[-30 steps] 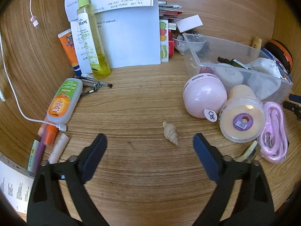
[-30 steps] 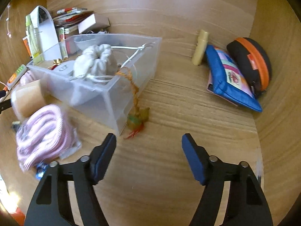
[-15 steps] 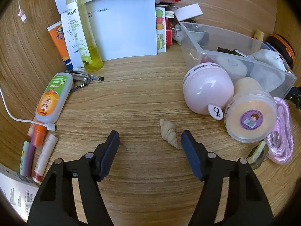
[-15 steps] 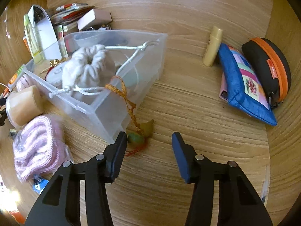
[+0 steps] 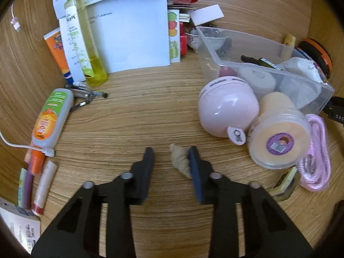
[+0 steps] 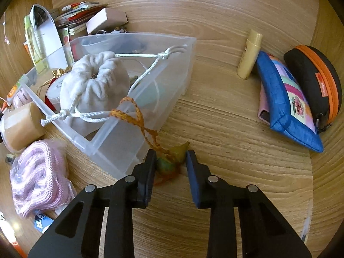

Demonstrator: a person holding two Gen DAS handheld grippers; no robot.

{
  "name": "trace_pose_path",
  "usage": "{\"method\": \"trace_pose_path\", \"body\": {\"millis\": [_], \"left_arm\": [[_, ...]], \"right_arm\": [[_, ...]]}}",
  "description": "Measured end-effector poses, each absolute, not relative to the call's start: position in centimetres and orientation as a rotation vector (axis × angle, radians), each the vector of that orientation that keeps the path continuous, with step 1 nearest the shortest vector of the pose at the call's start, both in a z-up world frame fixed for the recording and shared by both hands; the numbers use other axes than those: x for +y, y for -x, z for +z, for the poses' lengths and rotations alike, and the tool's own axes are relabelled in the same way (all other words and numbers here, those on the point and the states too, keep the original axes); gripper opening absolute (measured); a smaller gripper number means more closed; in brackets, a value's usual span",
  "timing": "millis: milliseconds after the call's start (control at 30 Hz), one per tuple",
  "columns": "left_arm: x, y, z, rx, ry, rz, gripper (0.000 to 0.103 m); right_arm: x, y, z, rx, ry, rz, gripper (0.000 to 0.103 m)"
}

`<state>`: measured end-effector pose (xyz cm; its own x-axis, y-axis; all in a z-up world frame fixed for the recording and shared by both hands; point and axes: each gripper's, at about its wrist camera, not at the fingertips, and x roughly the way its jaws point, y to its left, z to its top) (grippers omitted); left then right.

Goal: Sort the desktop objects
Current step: 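Grasp the small seashell with the left tool while right grasps the gourd charm, then carry the seashell and gourd charm up over the clear bin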

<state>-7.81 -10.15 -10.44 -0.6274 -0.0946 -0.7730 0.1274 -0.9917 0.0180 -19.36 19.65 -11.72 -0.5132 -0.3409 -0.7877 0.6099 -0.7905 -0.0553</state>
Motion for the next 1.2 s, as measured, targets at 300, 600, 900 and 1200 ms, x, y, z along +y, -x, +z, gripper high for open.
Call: {"method": "trace_pose_path", "body": {"millis": [300, 600, 900, 1200], "left_arm": [[-10.1, 7.4, -10.4, 0.091, -1.256, -2.734, 0.016], [-10.0, 6.2, -7.3, 0.174, -1.112, -2.799, 0.016], [-9.6, 6.6, -3.6, 0.217, -0.975, -2.896, 0.016], [-7.6, 8.2, -1.5, 0.166, -0.947, -2.963, 0.016]], "right_arm": [[20.3, 18.0, -10.0, 0.380, -1.027, -2.362, 0.026], [20.9, 16.4, -6.0, 0.308, -0.900, -2.423, 0.026], [20.5, 15.4, -3.7, 0.289, -0.811, -2.450, 0.026], [18.9, 14.7, -1.7, 0.287, -0.734, -2.418, 0.026]]}}
